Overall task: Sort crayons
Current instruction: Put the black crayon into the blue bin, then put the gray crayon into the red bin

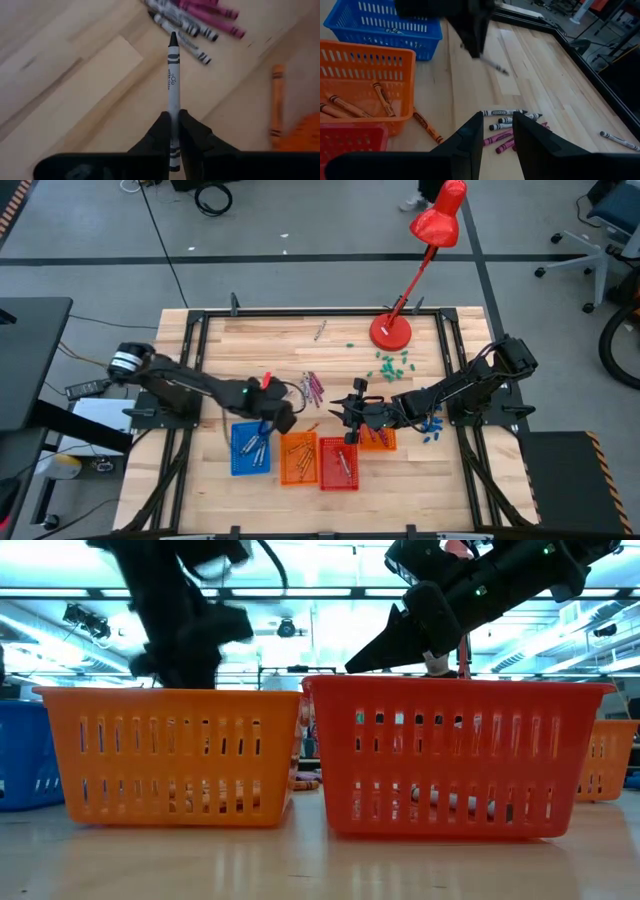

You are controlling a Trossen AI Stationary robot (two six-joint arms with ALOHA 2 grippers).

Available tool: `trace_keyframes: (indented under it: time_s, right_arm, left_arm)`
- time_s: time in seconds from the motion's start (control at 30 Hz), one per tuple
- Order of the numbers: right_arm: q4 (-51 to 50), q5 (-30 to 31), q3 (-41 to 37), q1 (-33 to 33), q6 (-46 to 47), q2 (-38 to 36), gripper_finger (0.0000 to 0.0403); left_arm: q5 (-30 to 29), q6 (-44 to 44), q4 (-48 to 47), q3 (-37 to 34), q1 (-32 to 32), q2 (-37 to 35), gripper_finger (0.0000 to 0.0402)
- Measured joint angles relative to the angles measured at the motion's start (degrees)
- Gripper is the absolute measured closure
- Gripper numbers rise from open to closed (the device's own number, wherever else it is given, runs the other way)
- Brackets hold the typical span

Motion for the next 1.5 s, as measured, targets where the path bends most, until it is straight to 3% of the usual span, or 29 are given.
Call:
trace_keyframes:
  time_s: [0.23,0.43,0.63,0.8,1.03,1.3,1.5]
  right_arm:
    - [0.0,0.0,0.0,0.0,0.1,0.0,0.0293]
    - [0.1,0.0,0.0,0.0,0.2,0.0,0.0293]
    - [0.6,0.0,0.0,0.1,0.3,0.0,0.0293]
    - [1.0,0.0,0.0,0.1,0.3,0.0,0.0293]
    - [1.1,0.0,0.0,0.1,0.7,0.0,0.0293]
    - [1.0,0.0,0.0,0.1,0.7,0.0,0.0293]
    - [1.0,-0.1,0.0,0.2,0.7,0.0,0.0293]
  left_arm:
    - [-2.3,-13.3,-7.9,0.1,-9.0,-7.7,0.0375]
    - [2.7,-29.1,-13.2,0.1,-18.7,-8.7,0.0374]
    - [4.5,-39.3,-13.6,0.2,-26.5,-8.6,0.0374]
    - [-1.1,-45.8,-14.1,0.2,-30.0,-6.7,0.0374]
    - [-0.6,-46.7,-14.8,0.2,-30.3,-2.0,0.0368]
    - [4.9,-45.3,-14.9,0.2,-29.7,1.0,0.0292]
    - [4.1,-39.2,-14.5,0.3,-28.1,-2.8,0.0262]
